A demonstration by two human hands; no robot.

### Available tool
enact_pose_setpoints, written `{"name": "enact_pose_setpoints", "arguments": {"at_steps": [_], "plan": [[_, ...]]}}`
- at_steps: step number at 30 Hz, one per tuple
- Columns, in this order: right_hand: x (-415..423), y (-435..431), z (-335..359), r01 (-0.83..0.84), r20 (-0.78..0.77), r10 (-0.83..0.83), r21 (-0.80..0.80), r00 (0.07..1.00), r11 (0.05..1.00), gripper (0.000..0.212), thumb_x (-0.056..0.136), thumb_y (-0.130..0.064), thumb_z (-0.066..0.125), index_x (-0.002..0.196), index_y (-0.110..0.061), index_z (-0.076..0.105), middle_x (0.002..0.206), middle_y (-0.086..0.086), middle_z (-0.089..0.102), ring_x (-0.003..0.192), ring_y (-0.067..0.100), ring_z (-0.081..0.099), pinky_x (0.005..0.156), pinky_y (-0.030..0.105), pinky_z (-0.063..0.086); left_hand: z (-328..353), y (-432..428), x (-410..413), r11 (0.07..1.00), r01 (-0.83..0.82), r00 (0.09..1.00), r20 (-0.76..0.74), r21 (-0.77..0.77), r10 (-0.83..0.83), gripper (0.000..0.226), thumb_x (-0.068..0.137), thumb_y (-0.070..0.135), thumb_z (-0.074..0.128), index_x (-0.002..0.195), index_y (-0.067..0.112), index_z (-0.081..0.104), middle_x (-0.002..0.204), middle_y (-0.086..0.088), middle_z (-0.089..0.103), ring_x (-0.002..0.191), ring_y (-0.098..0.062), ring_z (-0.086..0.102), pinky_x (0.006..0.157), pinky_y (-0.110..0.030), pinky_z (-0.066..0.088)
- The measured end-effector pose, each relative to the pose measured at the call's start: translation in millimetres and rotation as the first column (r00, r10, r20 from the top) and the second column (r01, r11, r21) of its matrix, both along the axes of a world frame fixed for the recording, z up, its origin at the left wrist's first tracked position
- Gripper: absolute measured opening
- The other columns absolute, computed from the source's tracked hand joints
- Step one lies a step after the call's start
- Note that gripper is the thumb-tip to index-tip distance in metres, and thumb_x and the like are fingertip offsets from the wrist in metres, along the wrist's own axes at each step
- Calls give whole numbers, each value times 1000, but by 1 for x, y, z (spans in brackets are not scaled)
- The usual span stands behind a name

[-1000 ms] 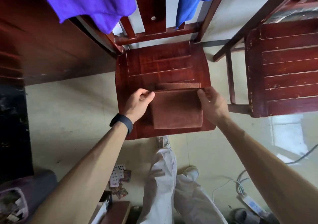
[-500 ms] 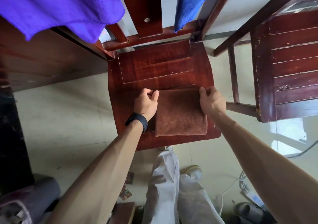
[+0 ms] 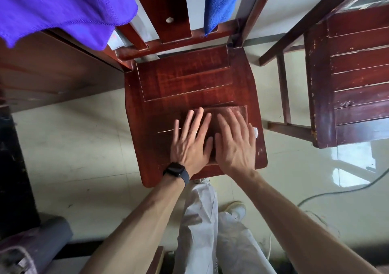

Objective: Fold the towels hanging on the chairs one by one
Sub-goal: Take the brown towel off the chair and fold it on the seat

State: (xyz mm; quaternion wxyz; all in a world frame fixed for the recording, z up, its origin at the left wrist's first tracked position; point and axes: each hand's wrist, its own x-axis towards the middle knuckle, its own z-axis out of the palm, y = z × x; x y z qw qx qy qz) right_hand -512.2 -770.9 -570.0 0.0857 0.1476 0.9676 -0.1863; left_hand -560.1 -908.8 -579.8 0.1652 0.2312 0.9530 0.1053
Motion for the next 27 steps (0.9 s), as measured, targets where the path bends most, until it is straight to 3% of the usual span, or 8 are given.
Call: {"name": "enact_pose_setpoints", "arguments": {"at_steps": [4,8,12,16,18,21,24,27], "plan": [[9,17,-30,-82,131,75,47,988,995,60,104,-47,34,159,-31,18,168,-4,11,155,13,2,122,59,7,-21,-10,2,997,3,999,32,-79,0,65,97,49,39,156,33,16,166,3,5,153,-19,2,119,-59,11],[14,25,-42,-19,74,16,33,997,999,68,101,-59,32,160,-30,15,169,-2,6,155,17,0,123,57,3,-35,-14,4,997,-44,999,16,-58,45,69,96,53,37,157,34,11,166,0,-2,152,-19,-4,119,-59,4],[15,20,-46,63,30,-64,32,998,997,69,101,-57,32,160,-24,18,168,2,10,155,21,3,124,55,6,-39,-15,5,996,-86,996,24,-20,87,72,95,55,39,157,33,11,165,1,-3,152,-18,-4,118,-59,2],[11,15,-39,248,104,-247,7,963,969,70,102,-56,31,161,-27,8,169,3,6,155,20,2,124,54,6,-35,-13,1,996,-89,995,42,0,89,71,95,55,40,156,35,11,165,4,-3,152,-16,-5,117,-62,4],[7,11,-34,257,149,-256,16,955,966,67,103,-56,28,160,-30,4,169,3,4,155,20,3,123,57,6,-32,-12,0,997,-74,996,36,-29,75,69,96,55,39,156,36,11,165,5,-5,152,-15,-5,117,-62,2],[4,10,-23,343,167,-336,-18,927,939,68,100,-58,34,159,-37,7,168,5,6,155,25,5,122,57,7,-25,-15,1,968,-247,969,19,-34,248,65,98,51,41,156,34,18,166,-2,2,152,-25,9,117,-59,8],[5,13,-3,550,191,-525,-119,830,826,70,93,-51,52,155,-38,24,159,6,27,145,29,26,117,48,24,-7,-26,0,871,-477,877,6,114,480,61,94,39,54,150,22,38,154,-11,32,134,-28,40,109,-48,36],[11,26,14,662,292,-595,-350,749,662,60,90,-34,63,147,-30,43,141,6,49,126,27,50,104,36,39,15,-32,-9,704,-681,726,315,201,612,46,90,27,65,134,21,54,125,-6,58,103,-17,61,94,-36,50]]}}
